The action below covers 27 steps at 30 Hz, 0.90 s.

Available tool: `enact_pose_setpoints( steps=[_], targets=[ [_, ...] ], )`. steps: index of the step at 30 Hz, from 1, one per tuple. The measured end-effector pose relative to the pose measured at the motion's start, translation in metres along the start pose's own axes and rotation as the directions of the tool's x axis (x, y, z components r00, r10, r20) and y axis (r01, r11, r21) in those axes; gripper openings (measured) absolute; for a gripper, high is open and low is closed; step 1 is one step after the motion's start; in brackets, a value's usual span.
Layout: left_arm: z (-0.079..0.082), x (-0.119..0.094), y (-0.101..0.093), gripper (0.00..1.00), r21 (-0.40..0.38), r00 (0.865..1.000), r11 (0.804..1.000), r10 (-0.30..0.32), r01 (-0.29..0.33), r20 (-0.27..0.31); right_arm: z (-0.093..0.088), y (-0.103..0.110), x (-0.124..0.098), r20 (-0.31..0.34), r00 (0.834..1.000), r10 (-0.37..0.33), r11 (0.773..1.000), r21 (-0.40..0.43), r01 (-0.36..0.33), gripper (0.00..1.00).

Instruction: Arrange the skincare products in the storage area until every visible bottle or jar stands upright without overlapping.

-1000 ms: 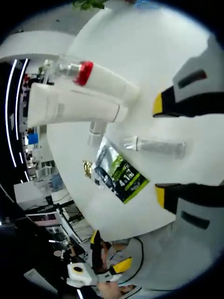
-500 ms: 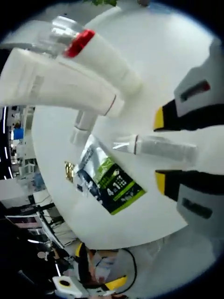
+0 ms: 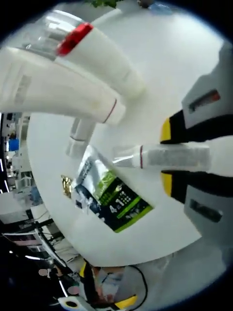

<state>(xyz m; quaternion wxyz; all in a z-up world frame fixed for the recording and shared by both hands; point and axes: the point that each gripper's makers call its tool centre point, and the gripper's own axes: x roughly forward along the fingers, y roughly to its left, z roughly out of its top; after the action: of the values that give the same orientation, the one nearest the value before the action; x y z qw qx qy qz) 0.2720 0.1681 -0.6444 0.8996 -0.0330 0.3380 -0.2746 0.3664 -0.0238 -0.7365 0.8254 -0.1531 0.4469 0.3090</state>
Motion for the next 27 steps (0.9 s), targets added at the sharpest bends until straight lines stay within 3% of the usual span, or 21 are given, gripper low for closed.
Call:
enact_pose_setpoints(
  steps=[5, 13, 22, 27],
  targets=[
    [0.0, 0.0, 0.0, 0.87, 0.0, 1.0, 1.0, -0.001, 0.001, -0.002, 0.0, 0.0, 0.001, -0.011, 1.0, -0.006, 0.998, -0.059, 0.005, 0.2],
    [0.006, 0.001, -0.008, 0.87, -0.002, 1.0, 1.0, -0.015, 0.015, 0.011, -0.001, 0.001, -0.003, 0.031, 0.999, -0.022, 0.995, -0.098, 0.025, 0.19],
    [0.022, 0.005, -0.023, 0.86, -0.029, 0.997, 0.998, -0.056, 0.057, 0.054, 0.008, 0.014, -0.03, 0.134, 0.991, -0.009, 0.99, -0.136, 0.028, 0.19],
    [0.031, 0.006, -0.034, 0.86, -0.023, 0.994, 0.996, -0.083, 0.084, 0.072, 0.017, 0.027, -0.052, 0.21, 0.978, -0.003, 0.99, -0.138, 0.033, 0.19]
  ],
)
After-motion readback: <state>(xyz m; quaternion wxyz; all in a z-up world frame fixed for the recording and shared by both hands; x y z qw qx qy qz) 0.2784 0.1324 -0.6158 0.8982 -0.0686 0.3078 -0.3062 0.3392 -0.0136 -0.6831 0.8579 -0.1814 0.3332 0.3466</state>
